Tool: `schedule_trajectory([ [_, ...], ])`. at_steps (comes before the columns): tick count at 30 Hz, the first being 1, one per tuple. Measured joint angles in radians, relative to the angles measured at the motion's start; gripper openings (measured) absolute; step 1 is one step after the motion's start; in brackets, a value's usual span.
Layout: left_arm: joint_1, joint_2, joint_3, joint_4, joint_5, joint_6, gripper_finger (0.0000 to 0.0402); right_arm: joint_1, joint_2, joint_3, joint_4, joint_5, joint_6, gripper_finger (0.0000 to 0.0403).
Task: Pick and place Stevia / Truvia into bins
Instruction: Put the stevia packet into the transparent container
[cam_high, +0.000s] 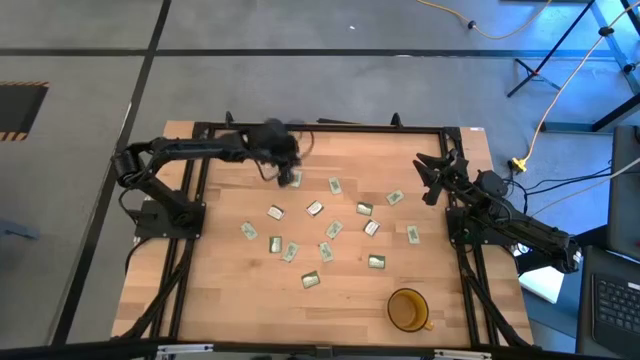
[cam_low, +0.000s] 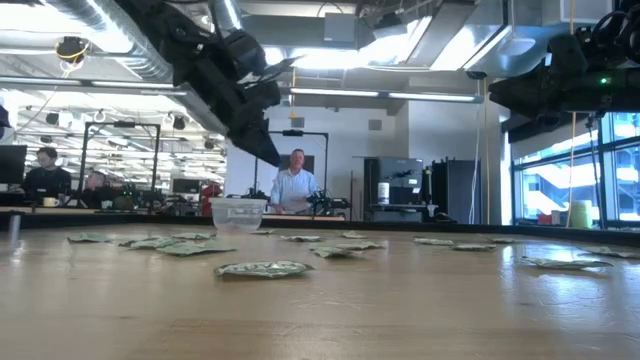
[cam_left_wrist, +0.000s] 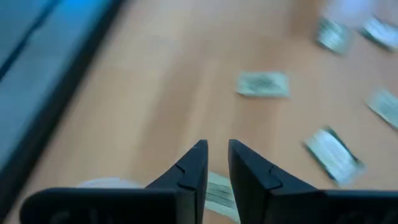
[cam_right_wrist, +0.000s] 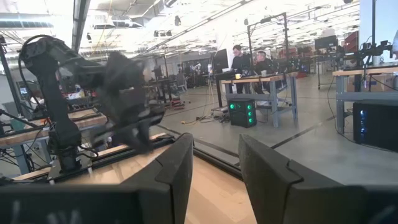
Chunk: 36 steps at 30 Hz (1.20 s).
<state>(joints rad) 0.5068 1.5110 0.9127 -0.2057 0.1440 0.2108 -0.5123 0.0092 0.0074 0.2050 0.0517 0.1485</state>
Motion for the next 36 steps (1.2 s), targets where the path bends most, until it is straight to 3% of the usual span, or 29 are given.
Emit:
schedule_trajectory([
  [6,-0.125,0.035,-0.001,-0.030,-0.068,-0.074,0.0102,0.000,0.000,0.000,0.000,0.000,0.000,0.0134],
  [13,-0.192,0.117,-0.001,-0.041,-0.322,-0.069,0.0144,0.000,0.000,0.000,-0.001,0.000,0.000,0.0134],
  [27,-0.173,0.316,0.067,-0.037,-0.337,-0.215,0.0145,0.000,0.000,0.000,-0.006,0.000,0.000,0.0134],
  [36,-0.166,0.345,0.088,-0.060,-0.322,-0.254,0.0134,0.000,0.000,0.000,-0.008,0.000,0.000,0.0134],
])
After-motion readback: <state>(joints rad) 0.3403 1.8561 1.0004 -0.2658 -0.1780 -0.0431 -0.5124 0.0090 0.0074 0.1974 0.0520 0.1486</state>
